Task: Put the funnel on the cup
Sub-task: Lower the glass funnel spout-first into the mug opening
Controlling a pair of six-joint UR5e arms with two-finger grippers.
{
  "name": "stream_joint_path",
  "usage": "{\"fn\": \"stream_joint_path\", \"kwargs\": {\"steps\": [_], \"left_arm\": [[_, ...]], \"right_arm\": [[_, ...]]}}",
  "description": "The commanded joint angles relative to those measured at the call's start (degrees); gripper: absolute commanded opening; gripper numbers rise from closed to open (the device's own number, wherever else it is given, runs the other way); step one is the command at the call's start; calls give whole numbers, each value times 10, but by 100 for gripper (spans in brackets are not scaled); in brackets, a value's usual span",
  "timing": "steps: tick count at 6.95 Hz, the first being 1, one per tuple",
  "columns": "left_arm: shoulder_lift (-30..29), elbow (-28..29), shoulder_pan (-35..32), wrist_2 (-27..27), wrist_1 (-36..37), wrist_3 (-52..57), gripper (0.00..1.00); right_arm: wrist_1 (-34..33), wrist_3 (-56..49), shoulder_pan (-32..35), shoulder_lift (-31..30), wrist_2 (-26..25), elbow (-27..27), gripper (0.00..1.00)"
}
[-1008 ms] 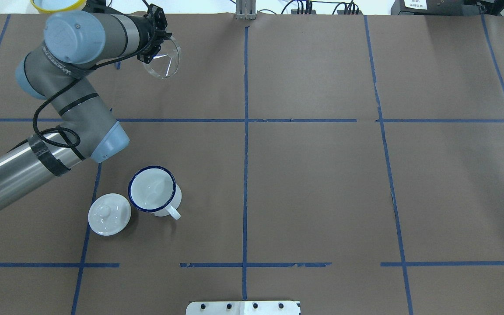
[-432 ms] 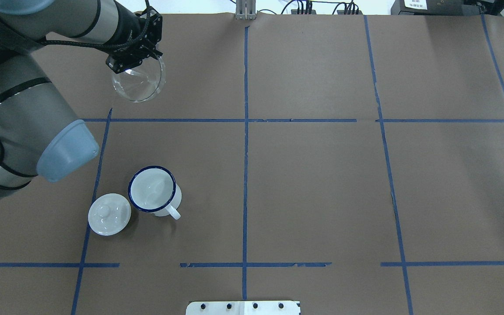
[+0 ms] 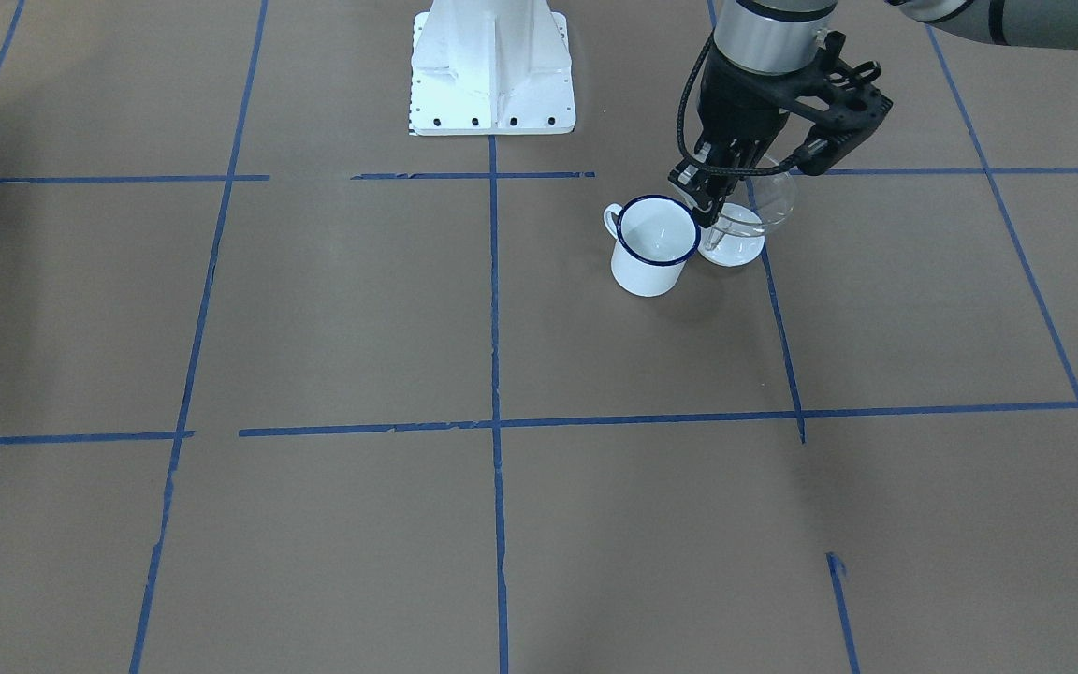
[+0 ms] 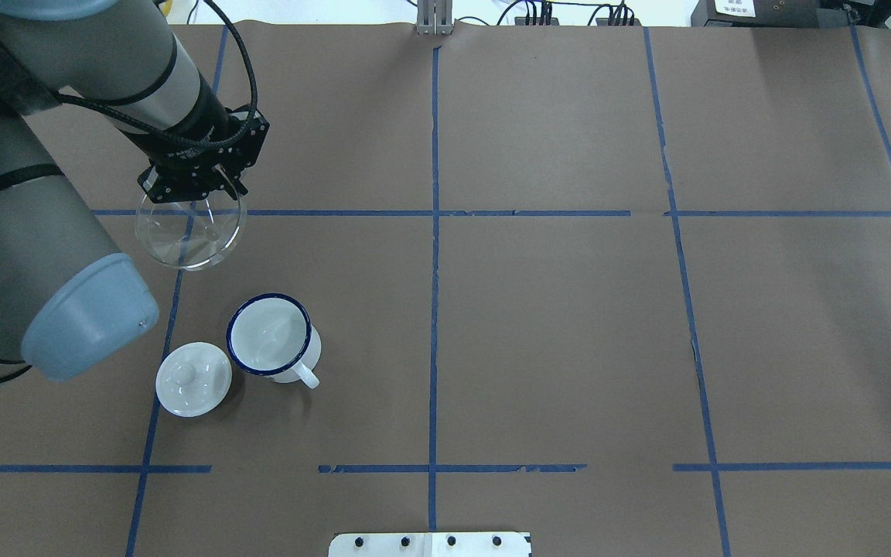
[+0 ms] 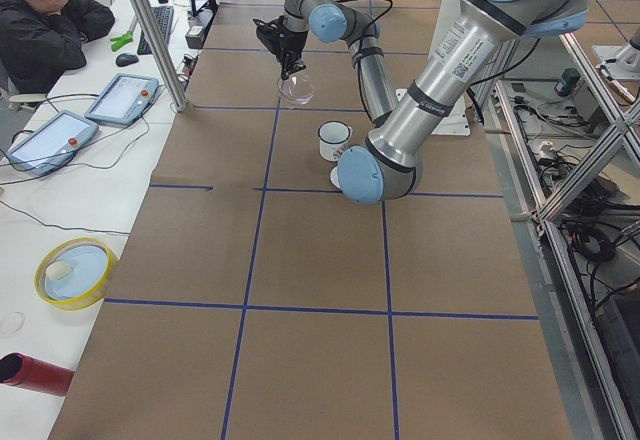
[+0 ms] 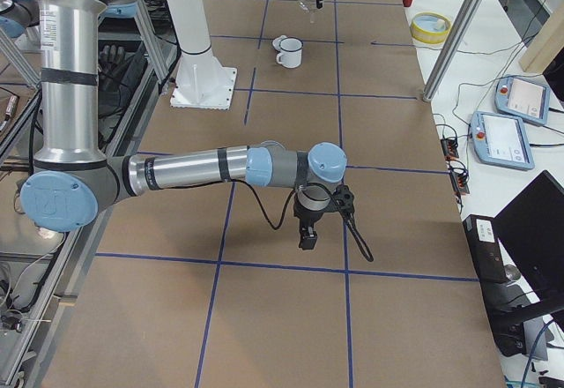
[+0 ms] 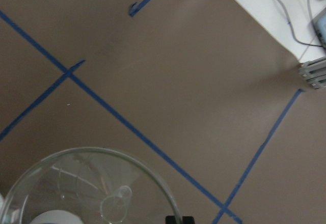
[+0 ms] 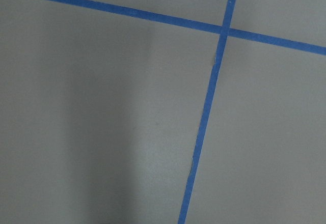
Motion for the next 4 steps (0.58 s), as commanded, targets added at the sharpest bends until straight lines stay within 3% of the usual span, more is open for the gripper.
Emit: {"fn": "stream_joint_path", "kwargs": {"steps": [1,2,4], "left_arm": [[-5,16,41,-7,39,41,0],[-4,29,67,-7,28,41,0],[4,96,91,-2,-59,34,0]], "right_arm": [[0,0,0,0,0,0,100],[0,0,0,0,0,0,100],[0,0,0,0,0,0,100]]}}
